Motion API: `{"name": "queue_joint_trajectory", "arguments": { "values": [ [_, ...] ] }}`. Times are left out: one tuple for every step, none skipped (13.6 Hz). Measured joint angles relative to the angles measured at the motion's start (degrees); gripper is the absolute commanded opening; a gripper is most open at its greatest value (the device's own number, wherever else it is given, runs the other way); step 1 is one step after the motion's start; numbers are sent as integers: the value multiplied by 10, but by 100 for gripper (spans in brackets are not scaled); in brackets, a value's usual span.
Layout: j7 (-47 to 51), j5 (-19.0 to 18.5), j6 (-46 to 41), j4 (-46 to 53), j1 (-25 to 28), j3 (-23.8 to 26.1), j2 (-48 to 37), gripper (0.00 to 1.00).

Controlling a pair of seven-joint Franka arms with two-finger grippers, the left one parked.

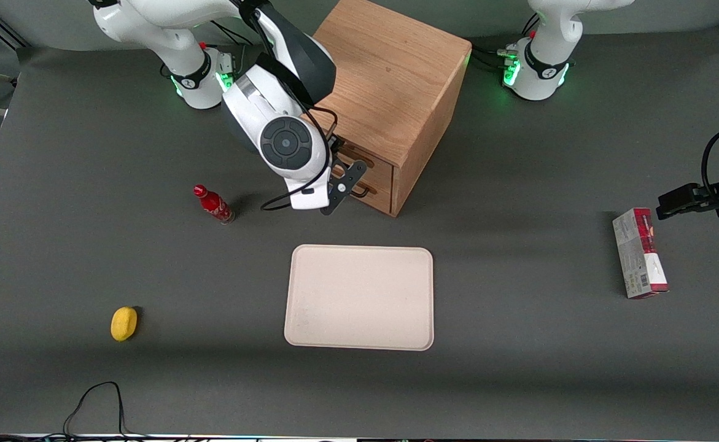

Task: Open upper drawer
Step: 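Pull the upper drawer outward from the cabinet with the right gripper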

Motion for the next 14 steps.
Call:
{"name": "queue_joint_trajectory", "arguments": {
  "values": [
    [0, -3, 0, 0, 0, -1, 2, 100],
    [0, -6, 0, 0, 0, -1, 5, 100],
    [0, -6, 0, 0, 0, -1, 7, 100],
    [0, -6, 0, 0, -1, -1, 8, 100],
    [0, -6, 0, 0, -4, -1, 9, 100],
    [-2, -7, 2, 0, -9, -2, 9, 100],
    [-9, -11, 4, 0, -15, -4, 10, 100],
    [-17, -14, 6, 0, -20, -6, 12, 100],
    [-21, -21, 12, 0, -23, -6, 15, 100],
    [-22, -29, 20, 0, -25, -7, 17, 100],
    [-22, -34, 27, 0, -25, -7, 19, 100],
    [-22, -37, 30, 1, -27, -8, 21, 100],
    [-22, -37, 30, 2, -29, -8, 22, 100],
    [-22, -38, 31, 2, -32, -8, 22, 100]
  ]
}}
